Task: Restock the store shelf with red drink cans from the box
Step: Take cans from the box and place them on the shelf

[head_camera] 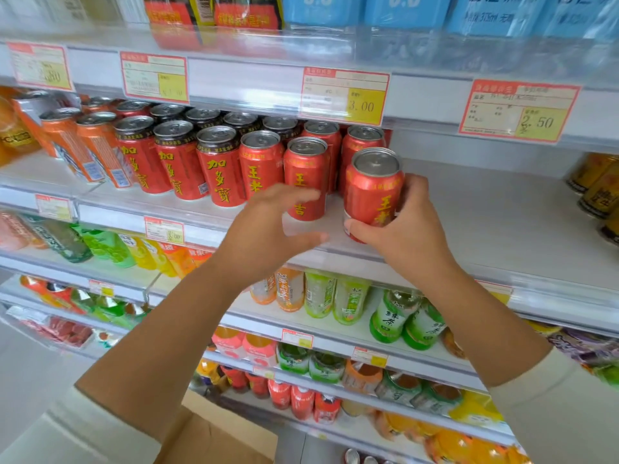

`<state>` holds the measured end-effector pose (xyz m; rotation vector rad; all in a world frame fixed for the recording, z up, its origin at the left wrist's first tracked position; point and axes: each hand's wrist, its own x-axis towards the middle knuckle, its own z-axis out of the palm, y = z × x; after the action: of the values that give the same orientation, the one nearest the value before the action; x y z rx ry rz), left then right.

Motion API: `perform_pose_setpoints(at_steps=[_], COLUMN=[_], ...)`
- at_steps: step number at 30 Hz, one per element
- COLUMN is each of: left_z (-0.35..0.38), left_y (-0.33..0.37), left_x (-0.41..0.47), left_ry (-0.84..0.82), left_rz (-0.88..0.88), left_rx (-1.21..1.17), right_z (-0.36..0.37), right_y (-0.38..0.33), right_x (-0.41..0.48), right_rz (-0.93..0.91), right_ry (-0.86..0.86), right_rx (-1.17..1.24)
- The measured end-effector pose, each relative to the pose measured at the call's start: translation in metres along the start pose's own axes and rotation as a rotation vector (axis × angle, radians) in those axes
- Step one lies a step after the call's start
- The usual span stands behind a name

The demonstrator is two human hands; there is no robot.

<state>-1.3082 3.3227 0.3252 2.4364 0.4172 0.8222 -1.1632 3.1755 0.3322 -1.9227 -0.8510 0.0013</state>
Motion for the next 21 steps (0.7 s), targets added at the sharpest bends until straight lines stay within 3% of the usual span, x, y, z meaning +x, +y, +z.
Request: perform_pose_setpoints(at_steps=[5, 10, 16, 21], left_z=[0.022, 0.031, 0.038, 0.039], left_y=[-0.035, -0.049, -0.053, -0.056], left_x=[-0.016, -0.018, -0.021, -0.021], left_ry=[0.088, 0.191, 0.212, 0.219], left_rz=[0.064, 0.066, 0.053, 0.062], left_rx=[0.215, 0.194, 0.141, 0.135], right_z=[0.012, 0.027, 0.009, 0.014], right_y=[0.005, 0.005, 0.009, 0.009], right_x=[0.015, 0.015, 0.012, 0.01], right_rz=[0.025, 0.074, 0.086, 0.057], right_ry=[-0.036, 0.017, -0.176, -0.091], right_rx=[-0.138, -0.143, 0.019, -0.056])
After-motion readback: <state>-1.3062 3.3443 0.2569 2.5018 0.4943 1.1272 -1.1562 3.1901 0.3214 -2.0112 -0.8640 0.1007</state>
